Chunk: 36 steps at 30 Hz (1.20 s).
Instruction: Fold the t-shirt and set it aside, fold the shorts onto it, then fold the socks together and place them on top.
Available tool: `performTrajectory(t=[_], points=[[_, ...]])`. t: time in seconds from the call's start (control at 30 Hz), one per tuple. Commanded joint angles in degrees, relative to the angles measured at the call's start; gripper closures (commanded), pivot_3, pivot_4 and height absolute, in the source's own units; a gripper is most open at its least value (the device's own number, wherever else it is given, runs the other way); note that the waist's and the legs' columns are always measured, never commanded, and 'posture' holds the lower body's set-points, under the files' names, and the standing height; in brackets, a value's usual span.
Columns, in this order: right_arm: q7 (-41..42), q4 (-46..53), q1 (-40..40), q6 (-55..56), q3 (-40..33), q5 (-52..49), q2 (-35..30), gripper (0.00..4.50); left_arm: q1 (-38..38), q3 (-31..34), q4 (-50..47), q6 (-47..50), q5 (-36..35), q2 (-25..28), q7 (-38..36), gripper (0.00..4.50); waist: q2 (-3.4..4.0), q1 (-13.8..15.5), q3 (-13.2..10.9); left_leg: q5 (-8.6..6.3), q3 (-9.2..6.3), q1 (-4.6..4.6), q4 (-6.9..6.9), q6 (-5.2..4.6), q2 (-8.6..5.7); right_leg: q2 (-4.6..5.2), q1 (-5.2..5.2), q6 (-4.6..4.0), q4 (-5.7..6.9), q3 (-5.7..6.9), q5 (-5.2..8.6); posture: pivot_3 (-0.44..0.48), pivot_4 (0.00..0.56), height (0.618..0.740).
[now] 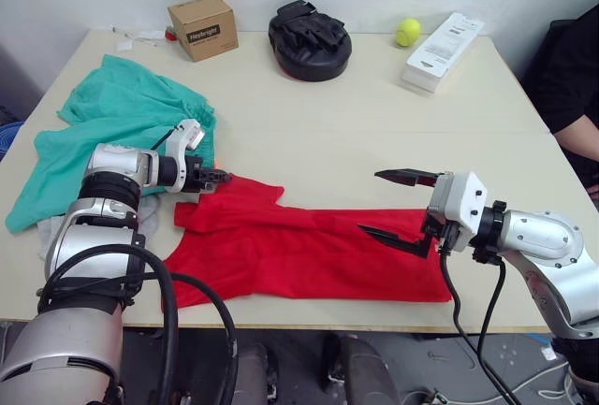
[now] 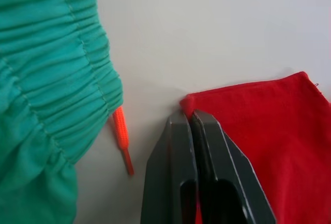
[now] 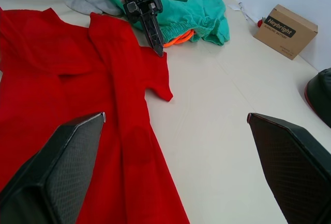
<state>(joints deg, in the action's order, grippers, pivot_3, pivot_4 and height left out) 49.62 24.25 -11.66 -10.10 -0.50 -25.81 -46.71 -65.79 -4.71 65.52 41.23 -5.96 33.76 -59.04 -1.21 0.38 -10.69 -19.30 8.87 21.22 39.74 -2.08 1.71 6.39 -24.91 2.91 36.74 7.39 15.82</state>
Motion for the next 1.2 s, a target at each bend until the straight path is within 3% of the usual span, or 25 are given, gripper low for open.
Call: performTrajectory(t=[0.03, 0.2, 0.33, 0.6, 0.8, 0.97, 1.2], points=[[0.74, 0.13, -0.88, 0.27, -1.43, 0.16, 0.56, 0.00, 1.42, 1.29, -0.74, 0.43, -0.07, 0.08, -0.81, 4.48, 0.00, -0.06, 0.00, 0.00, 0.00, 0.00, 0.00, 0.00, 0.00, 0.00, 0.00, 0.00, 0.00, 0.00, 0.00, 0.000, 0.150, 0.740], [1.59, -0.81, -1.69, 0.28, -0.96, 0.90, 1.11, 0.00, 1.94, 5.02, -5.14, -2.52, -2.59, 1.96, -4.44, 4.48, -0.03, -0.37, -0.02, 0.00, -0.04, 0.04, 0.00, 0.00, 0.01, 0.00, -0.01, 0.00, -0.01, 0.05, 0.00, 0.000, 0.150, 0.740], [3.13, -1.02, -1.33, 1.17, -0.55, 1.79, 1.05, 0.00, 6.95, 6.65, -20.36, -3.81, -7.23, 5.40, -14.30, 4.48, -0.18, -0.52, -0.10, 0.01, -0.04, 0.22, 0.00, 0.03, 0.04, -0.02, -0.19, 0.00, 0.09, 0.05, 0.00, 0.000, 0.150, 0.740], [5.71, -2.76, -1.40, 2.91, 0.66, 3.77, 2.13, 0.00, 26.44, 8.91, -54.29, 1.53, -18.48, 14.87, -25.13, 4.48, -0.17, -0.85, -0.10, 0.01, -0.04, 0.21, -0.02, 0.05, 0.06, -0.05, -0.21, -0.03, 0.09, -0.02, 0.02, 0.000, 0.150, 0.740], [7.17, -4.51, -1.90, 4.03, 1.69, 4.84, 3.24, 0.00, 43.01, 8.03, -70.60, 0.42, -22.12, 23.80, -29.86, 4.48, -0.12, -0.63, -0.13, 0.00, -0.06, 0.19, -0.02, 0.07, 0.06, -0.01, -0.22, -0.08, 0.00, -0.06, 0.05, 0.000, 0.150, 0.740], [8.01, -6.16, -2.16, 5.24, 2.64, 5.95, 3.99, 0.00, 51.58, 8.06, -74.36, -3.19, -21.63, 28.30, -30.61, 4.48, -0.12, -0.10, -0.14, -0.01, -0.19, 0.22, -0.01, 0.07, 0.02, 0.07, -0.19, -0.09, -0.03, 0.00, 0.05, 0.000, 0.150, 0.740], [8.79, -8.42, -2.76, 6.97, 3.30, 7.44, 5.22, 0.00, 52.83, 8.21, -70.20, -5.62, -21.96, 31.87, -30.72, 4.48, -0.05, -0.64, -0.17, -0.02, -0.20, 0.20, -0.20, 0.14, 0.07, 0.03, -0.25, -0.21, -0.08, 0.10, 0.12, 0.000, 0.150, 0.740]])
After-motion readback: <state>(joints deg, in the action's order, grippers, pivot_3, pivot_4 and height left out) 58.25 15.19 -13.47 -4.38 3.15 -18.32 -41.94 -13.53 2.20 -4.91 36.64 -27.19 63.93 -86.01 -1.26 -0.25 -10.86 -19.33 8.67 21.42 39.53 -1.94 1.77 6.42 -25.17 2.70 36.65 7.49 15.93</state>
